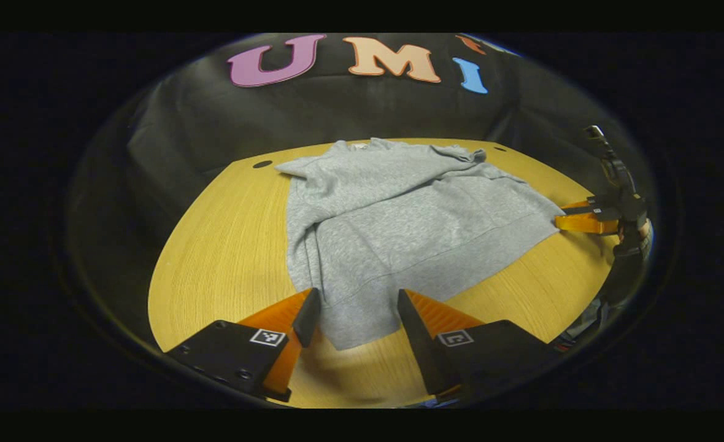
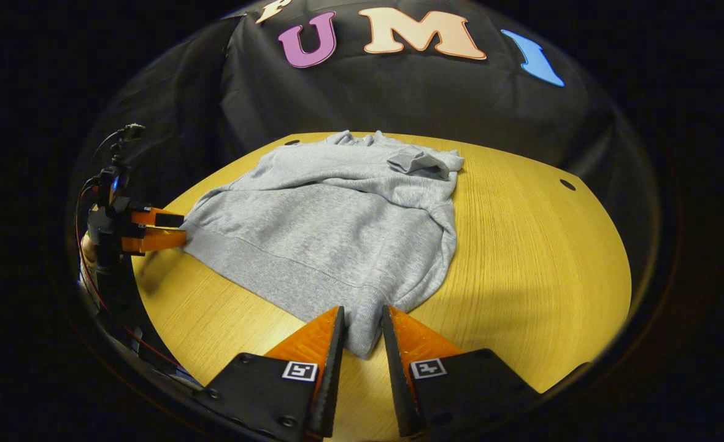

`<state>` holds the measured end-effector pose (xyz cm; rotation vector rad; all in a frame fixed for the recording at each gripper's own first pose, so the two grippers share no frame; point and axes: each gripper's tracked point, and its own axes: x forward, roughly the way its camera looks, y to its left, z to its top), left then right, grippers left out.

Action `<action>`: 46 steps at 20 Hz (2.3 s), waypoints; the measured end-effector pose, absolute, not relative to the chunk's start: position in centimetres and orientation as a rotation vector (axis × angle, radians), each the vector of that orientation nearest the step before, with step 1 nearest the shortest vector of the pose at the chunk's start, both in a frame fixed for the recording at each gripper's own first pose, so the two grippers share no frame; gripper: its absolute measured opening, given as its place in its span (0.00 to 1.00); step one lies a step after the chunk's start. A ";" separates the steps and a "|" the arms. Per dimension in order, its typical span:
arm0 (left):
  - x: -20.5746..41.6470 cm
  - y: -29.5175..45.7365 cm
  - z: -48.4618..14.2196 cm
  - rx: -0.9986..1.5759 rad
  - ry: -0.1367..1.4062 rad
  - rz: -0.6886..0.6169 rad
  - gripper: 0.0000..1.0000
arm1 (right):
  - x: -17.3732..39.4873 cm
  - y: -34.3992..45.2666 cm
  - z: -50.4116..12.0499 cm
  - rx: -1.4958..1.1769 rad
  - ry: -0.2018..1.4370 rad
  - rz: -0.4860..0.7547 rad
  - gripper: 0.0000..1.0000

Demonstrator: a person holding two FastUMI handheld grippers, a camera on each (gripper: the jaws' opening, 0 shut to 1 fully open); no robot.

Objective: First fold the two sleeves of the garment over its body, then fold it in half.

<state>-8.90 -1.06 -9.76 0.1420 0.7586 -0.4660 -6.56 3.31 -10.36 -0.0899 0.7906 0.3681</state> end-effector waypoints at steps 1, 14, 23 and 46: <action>-9.0 -1.2 -9.8 0.137 0.761 -0.474 0.70 | -6.5 3.3 -10.5 -0.064 0.798 0.358 0.39; -8.4 -2.4 -8.6 -0.057 0.765 -0.538 0.00 | -7.0 3.3 -9.7 -0.100 0.770 0.380 0.02; -6.0 -4.6 -3.4 -0.231 0.668 -0.612 0.00 | -3.8 4.5 -3.6 0.015 0.660 0.400 0.02; 18.5 -6.5 -0.5 -0.378 0.524 -0.422 0.00 | 18.0 3.9 -3.5 0.138 0.660 0.241 0.02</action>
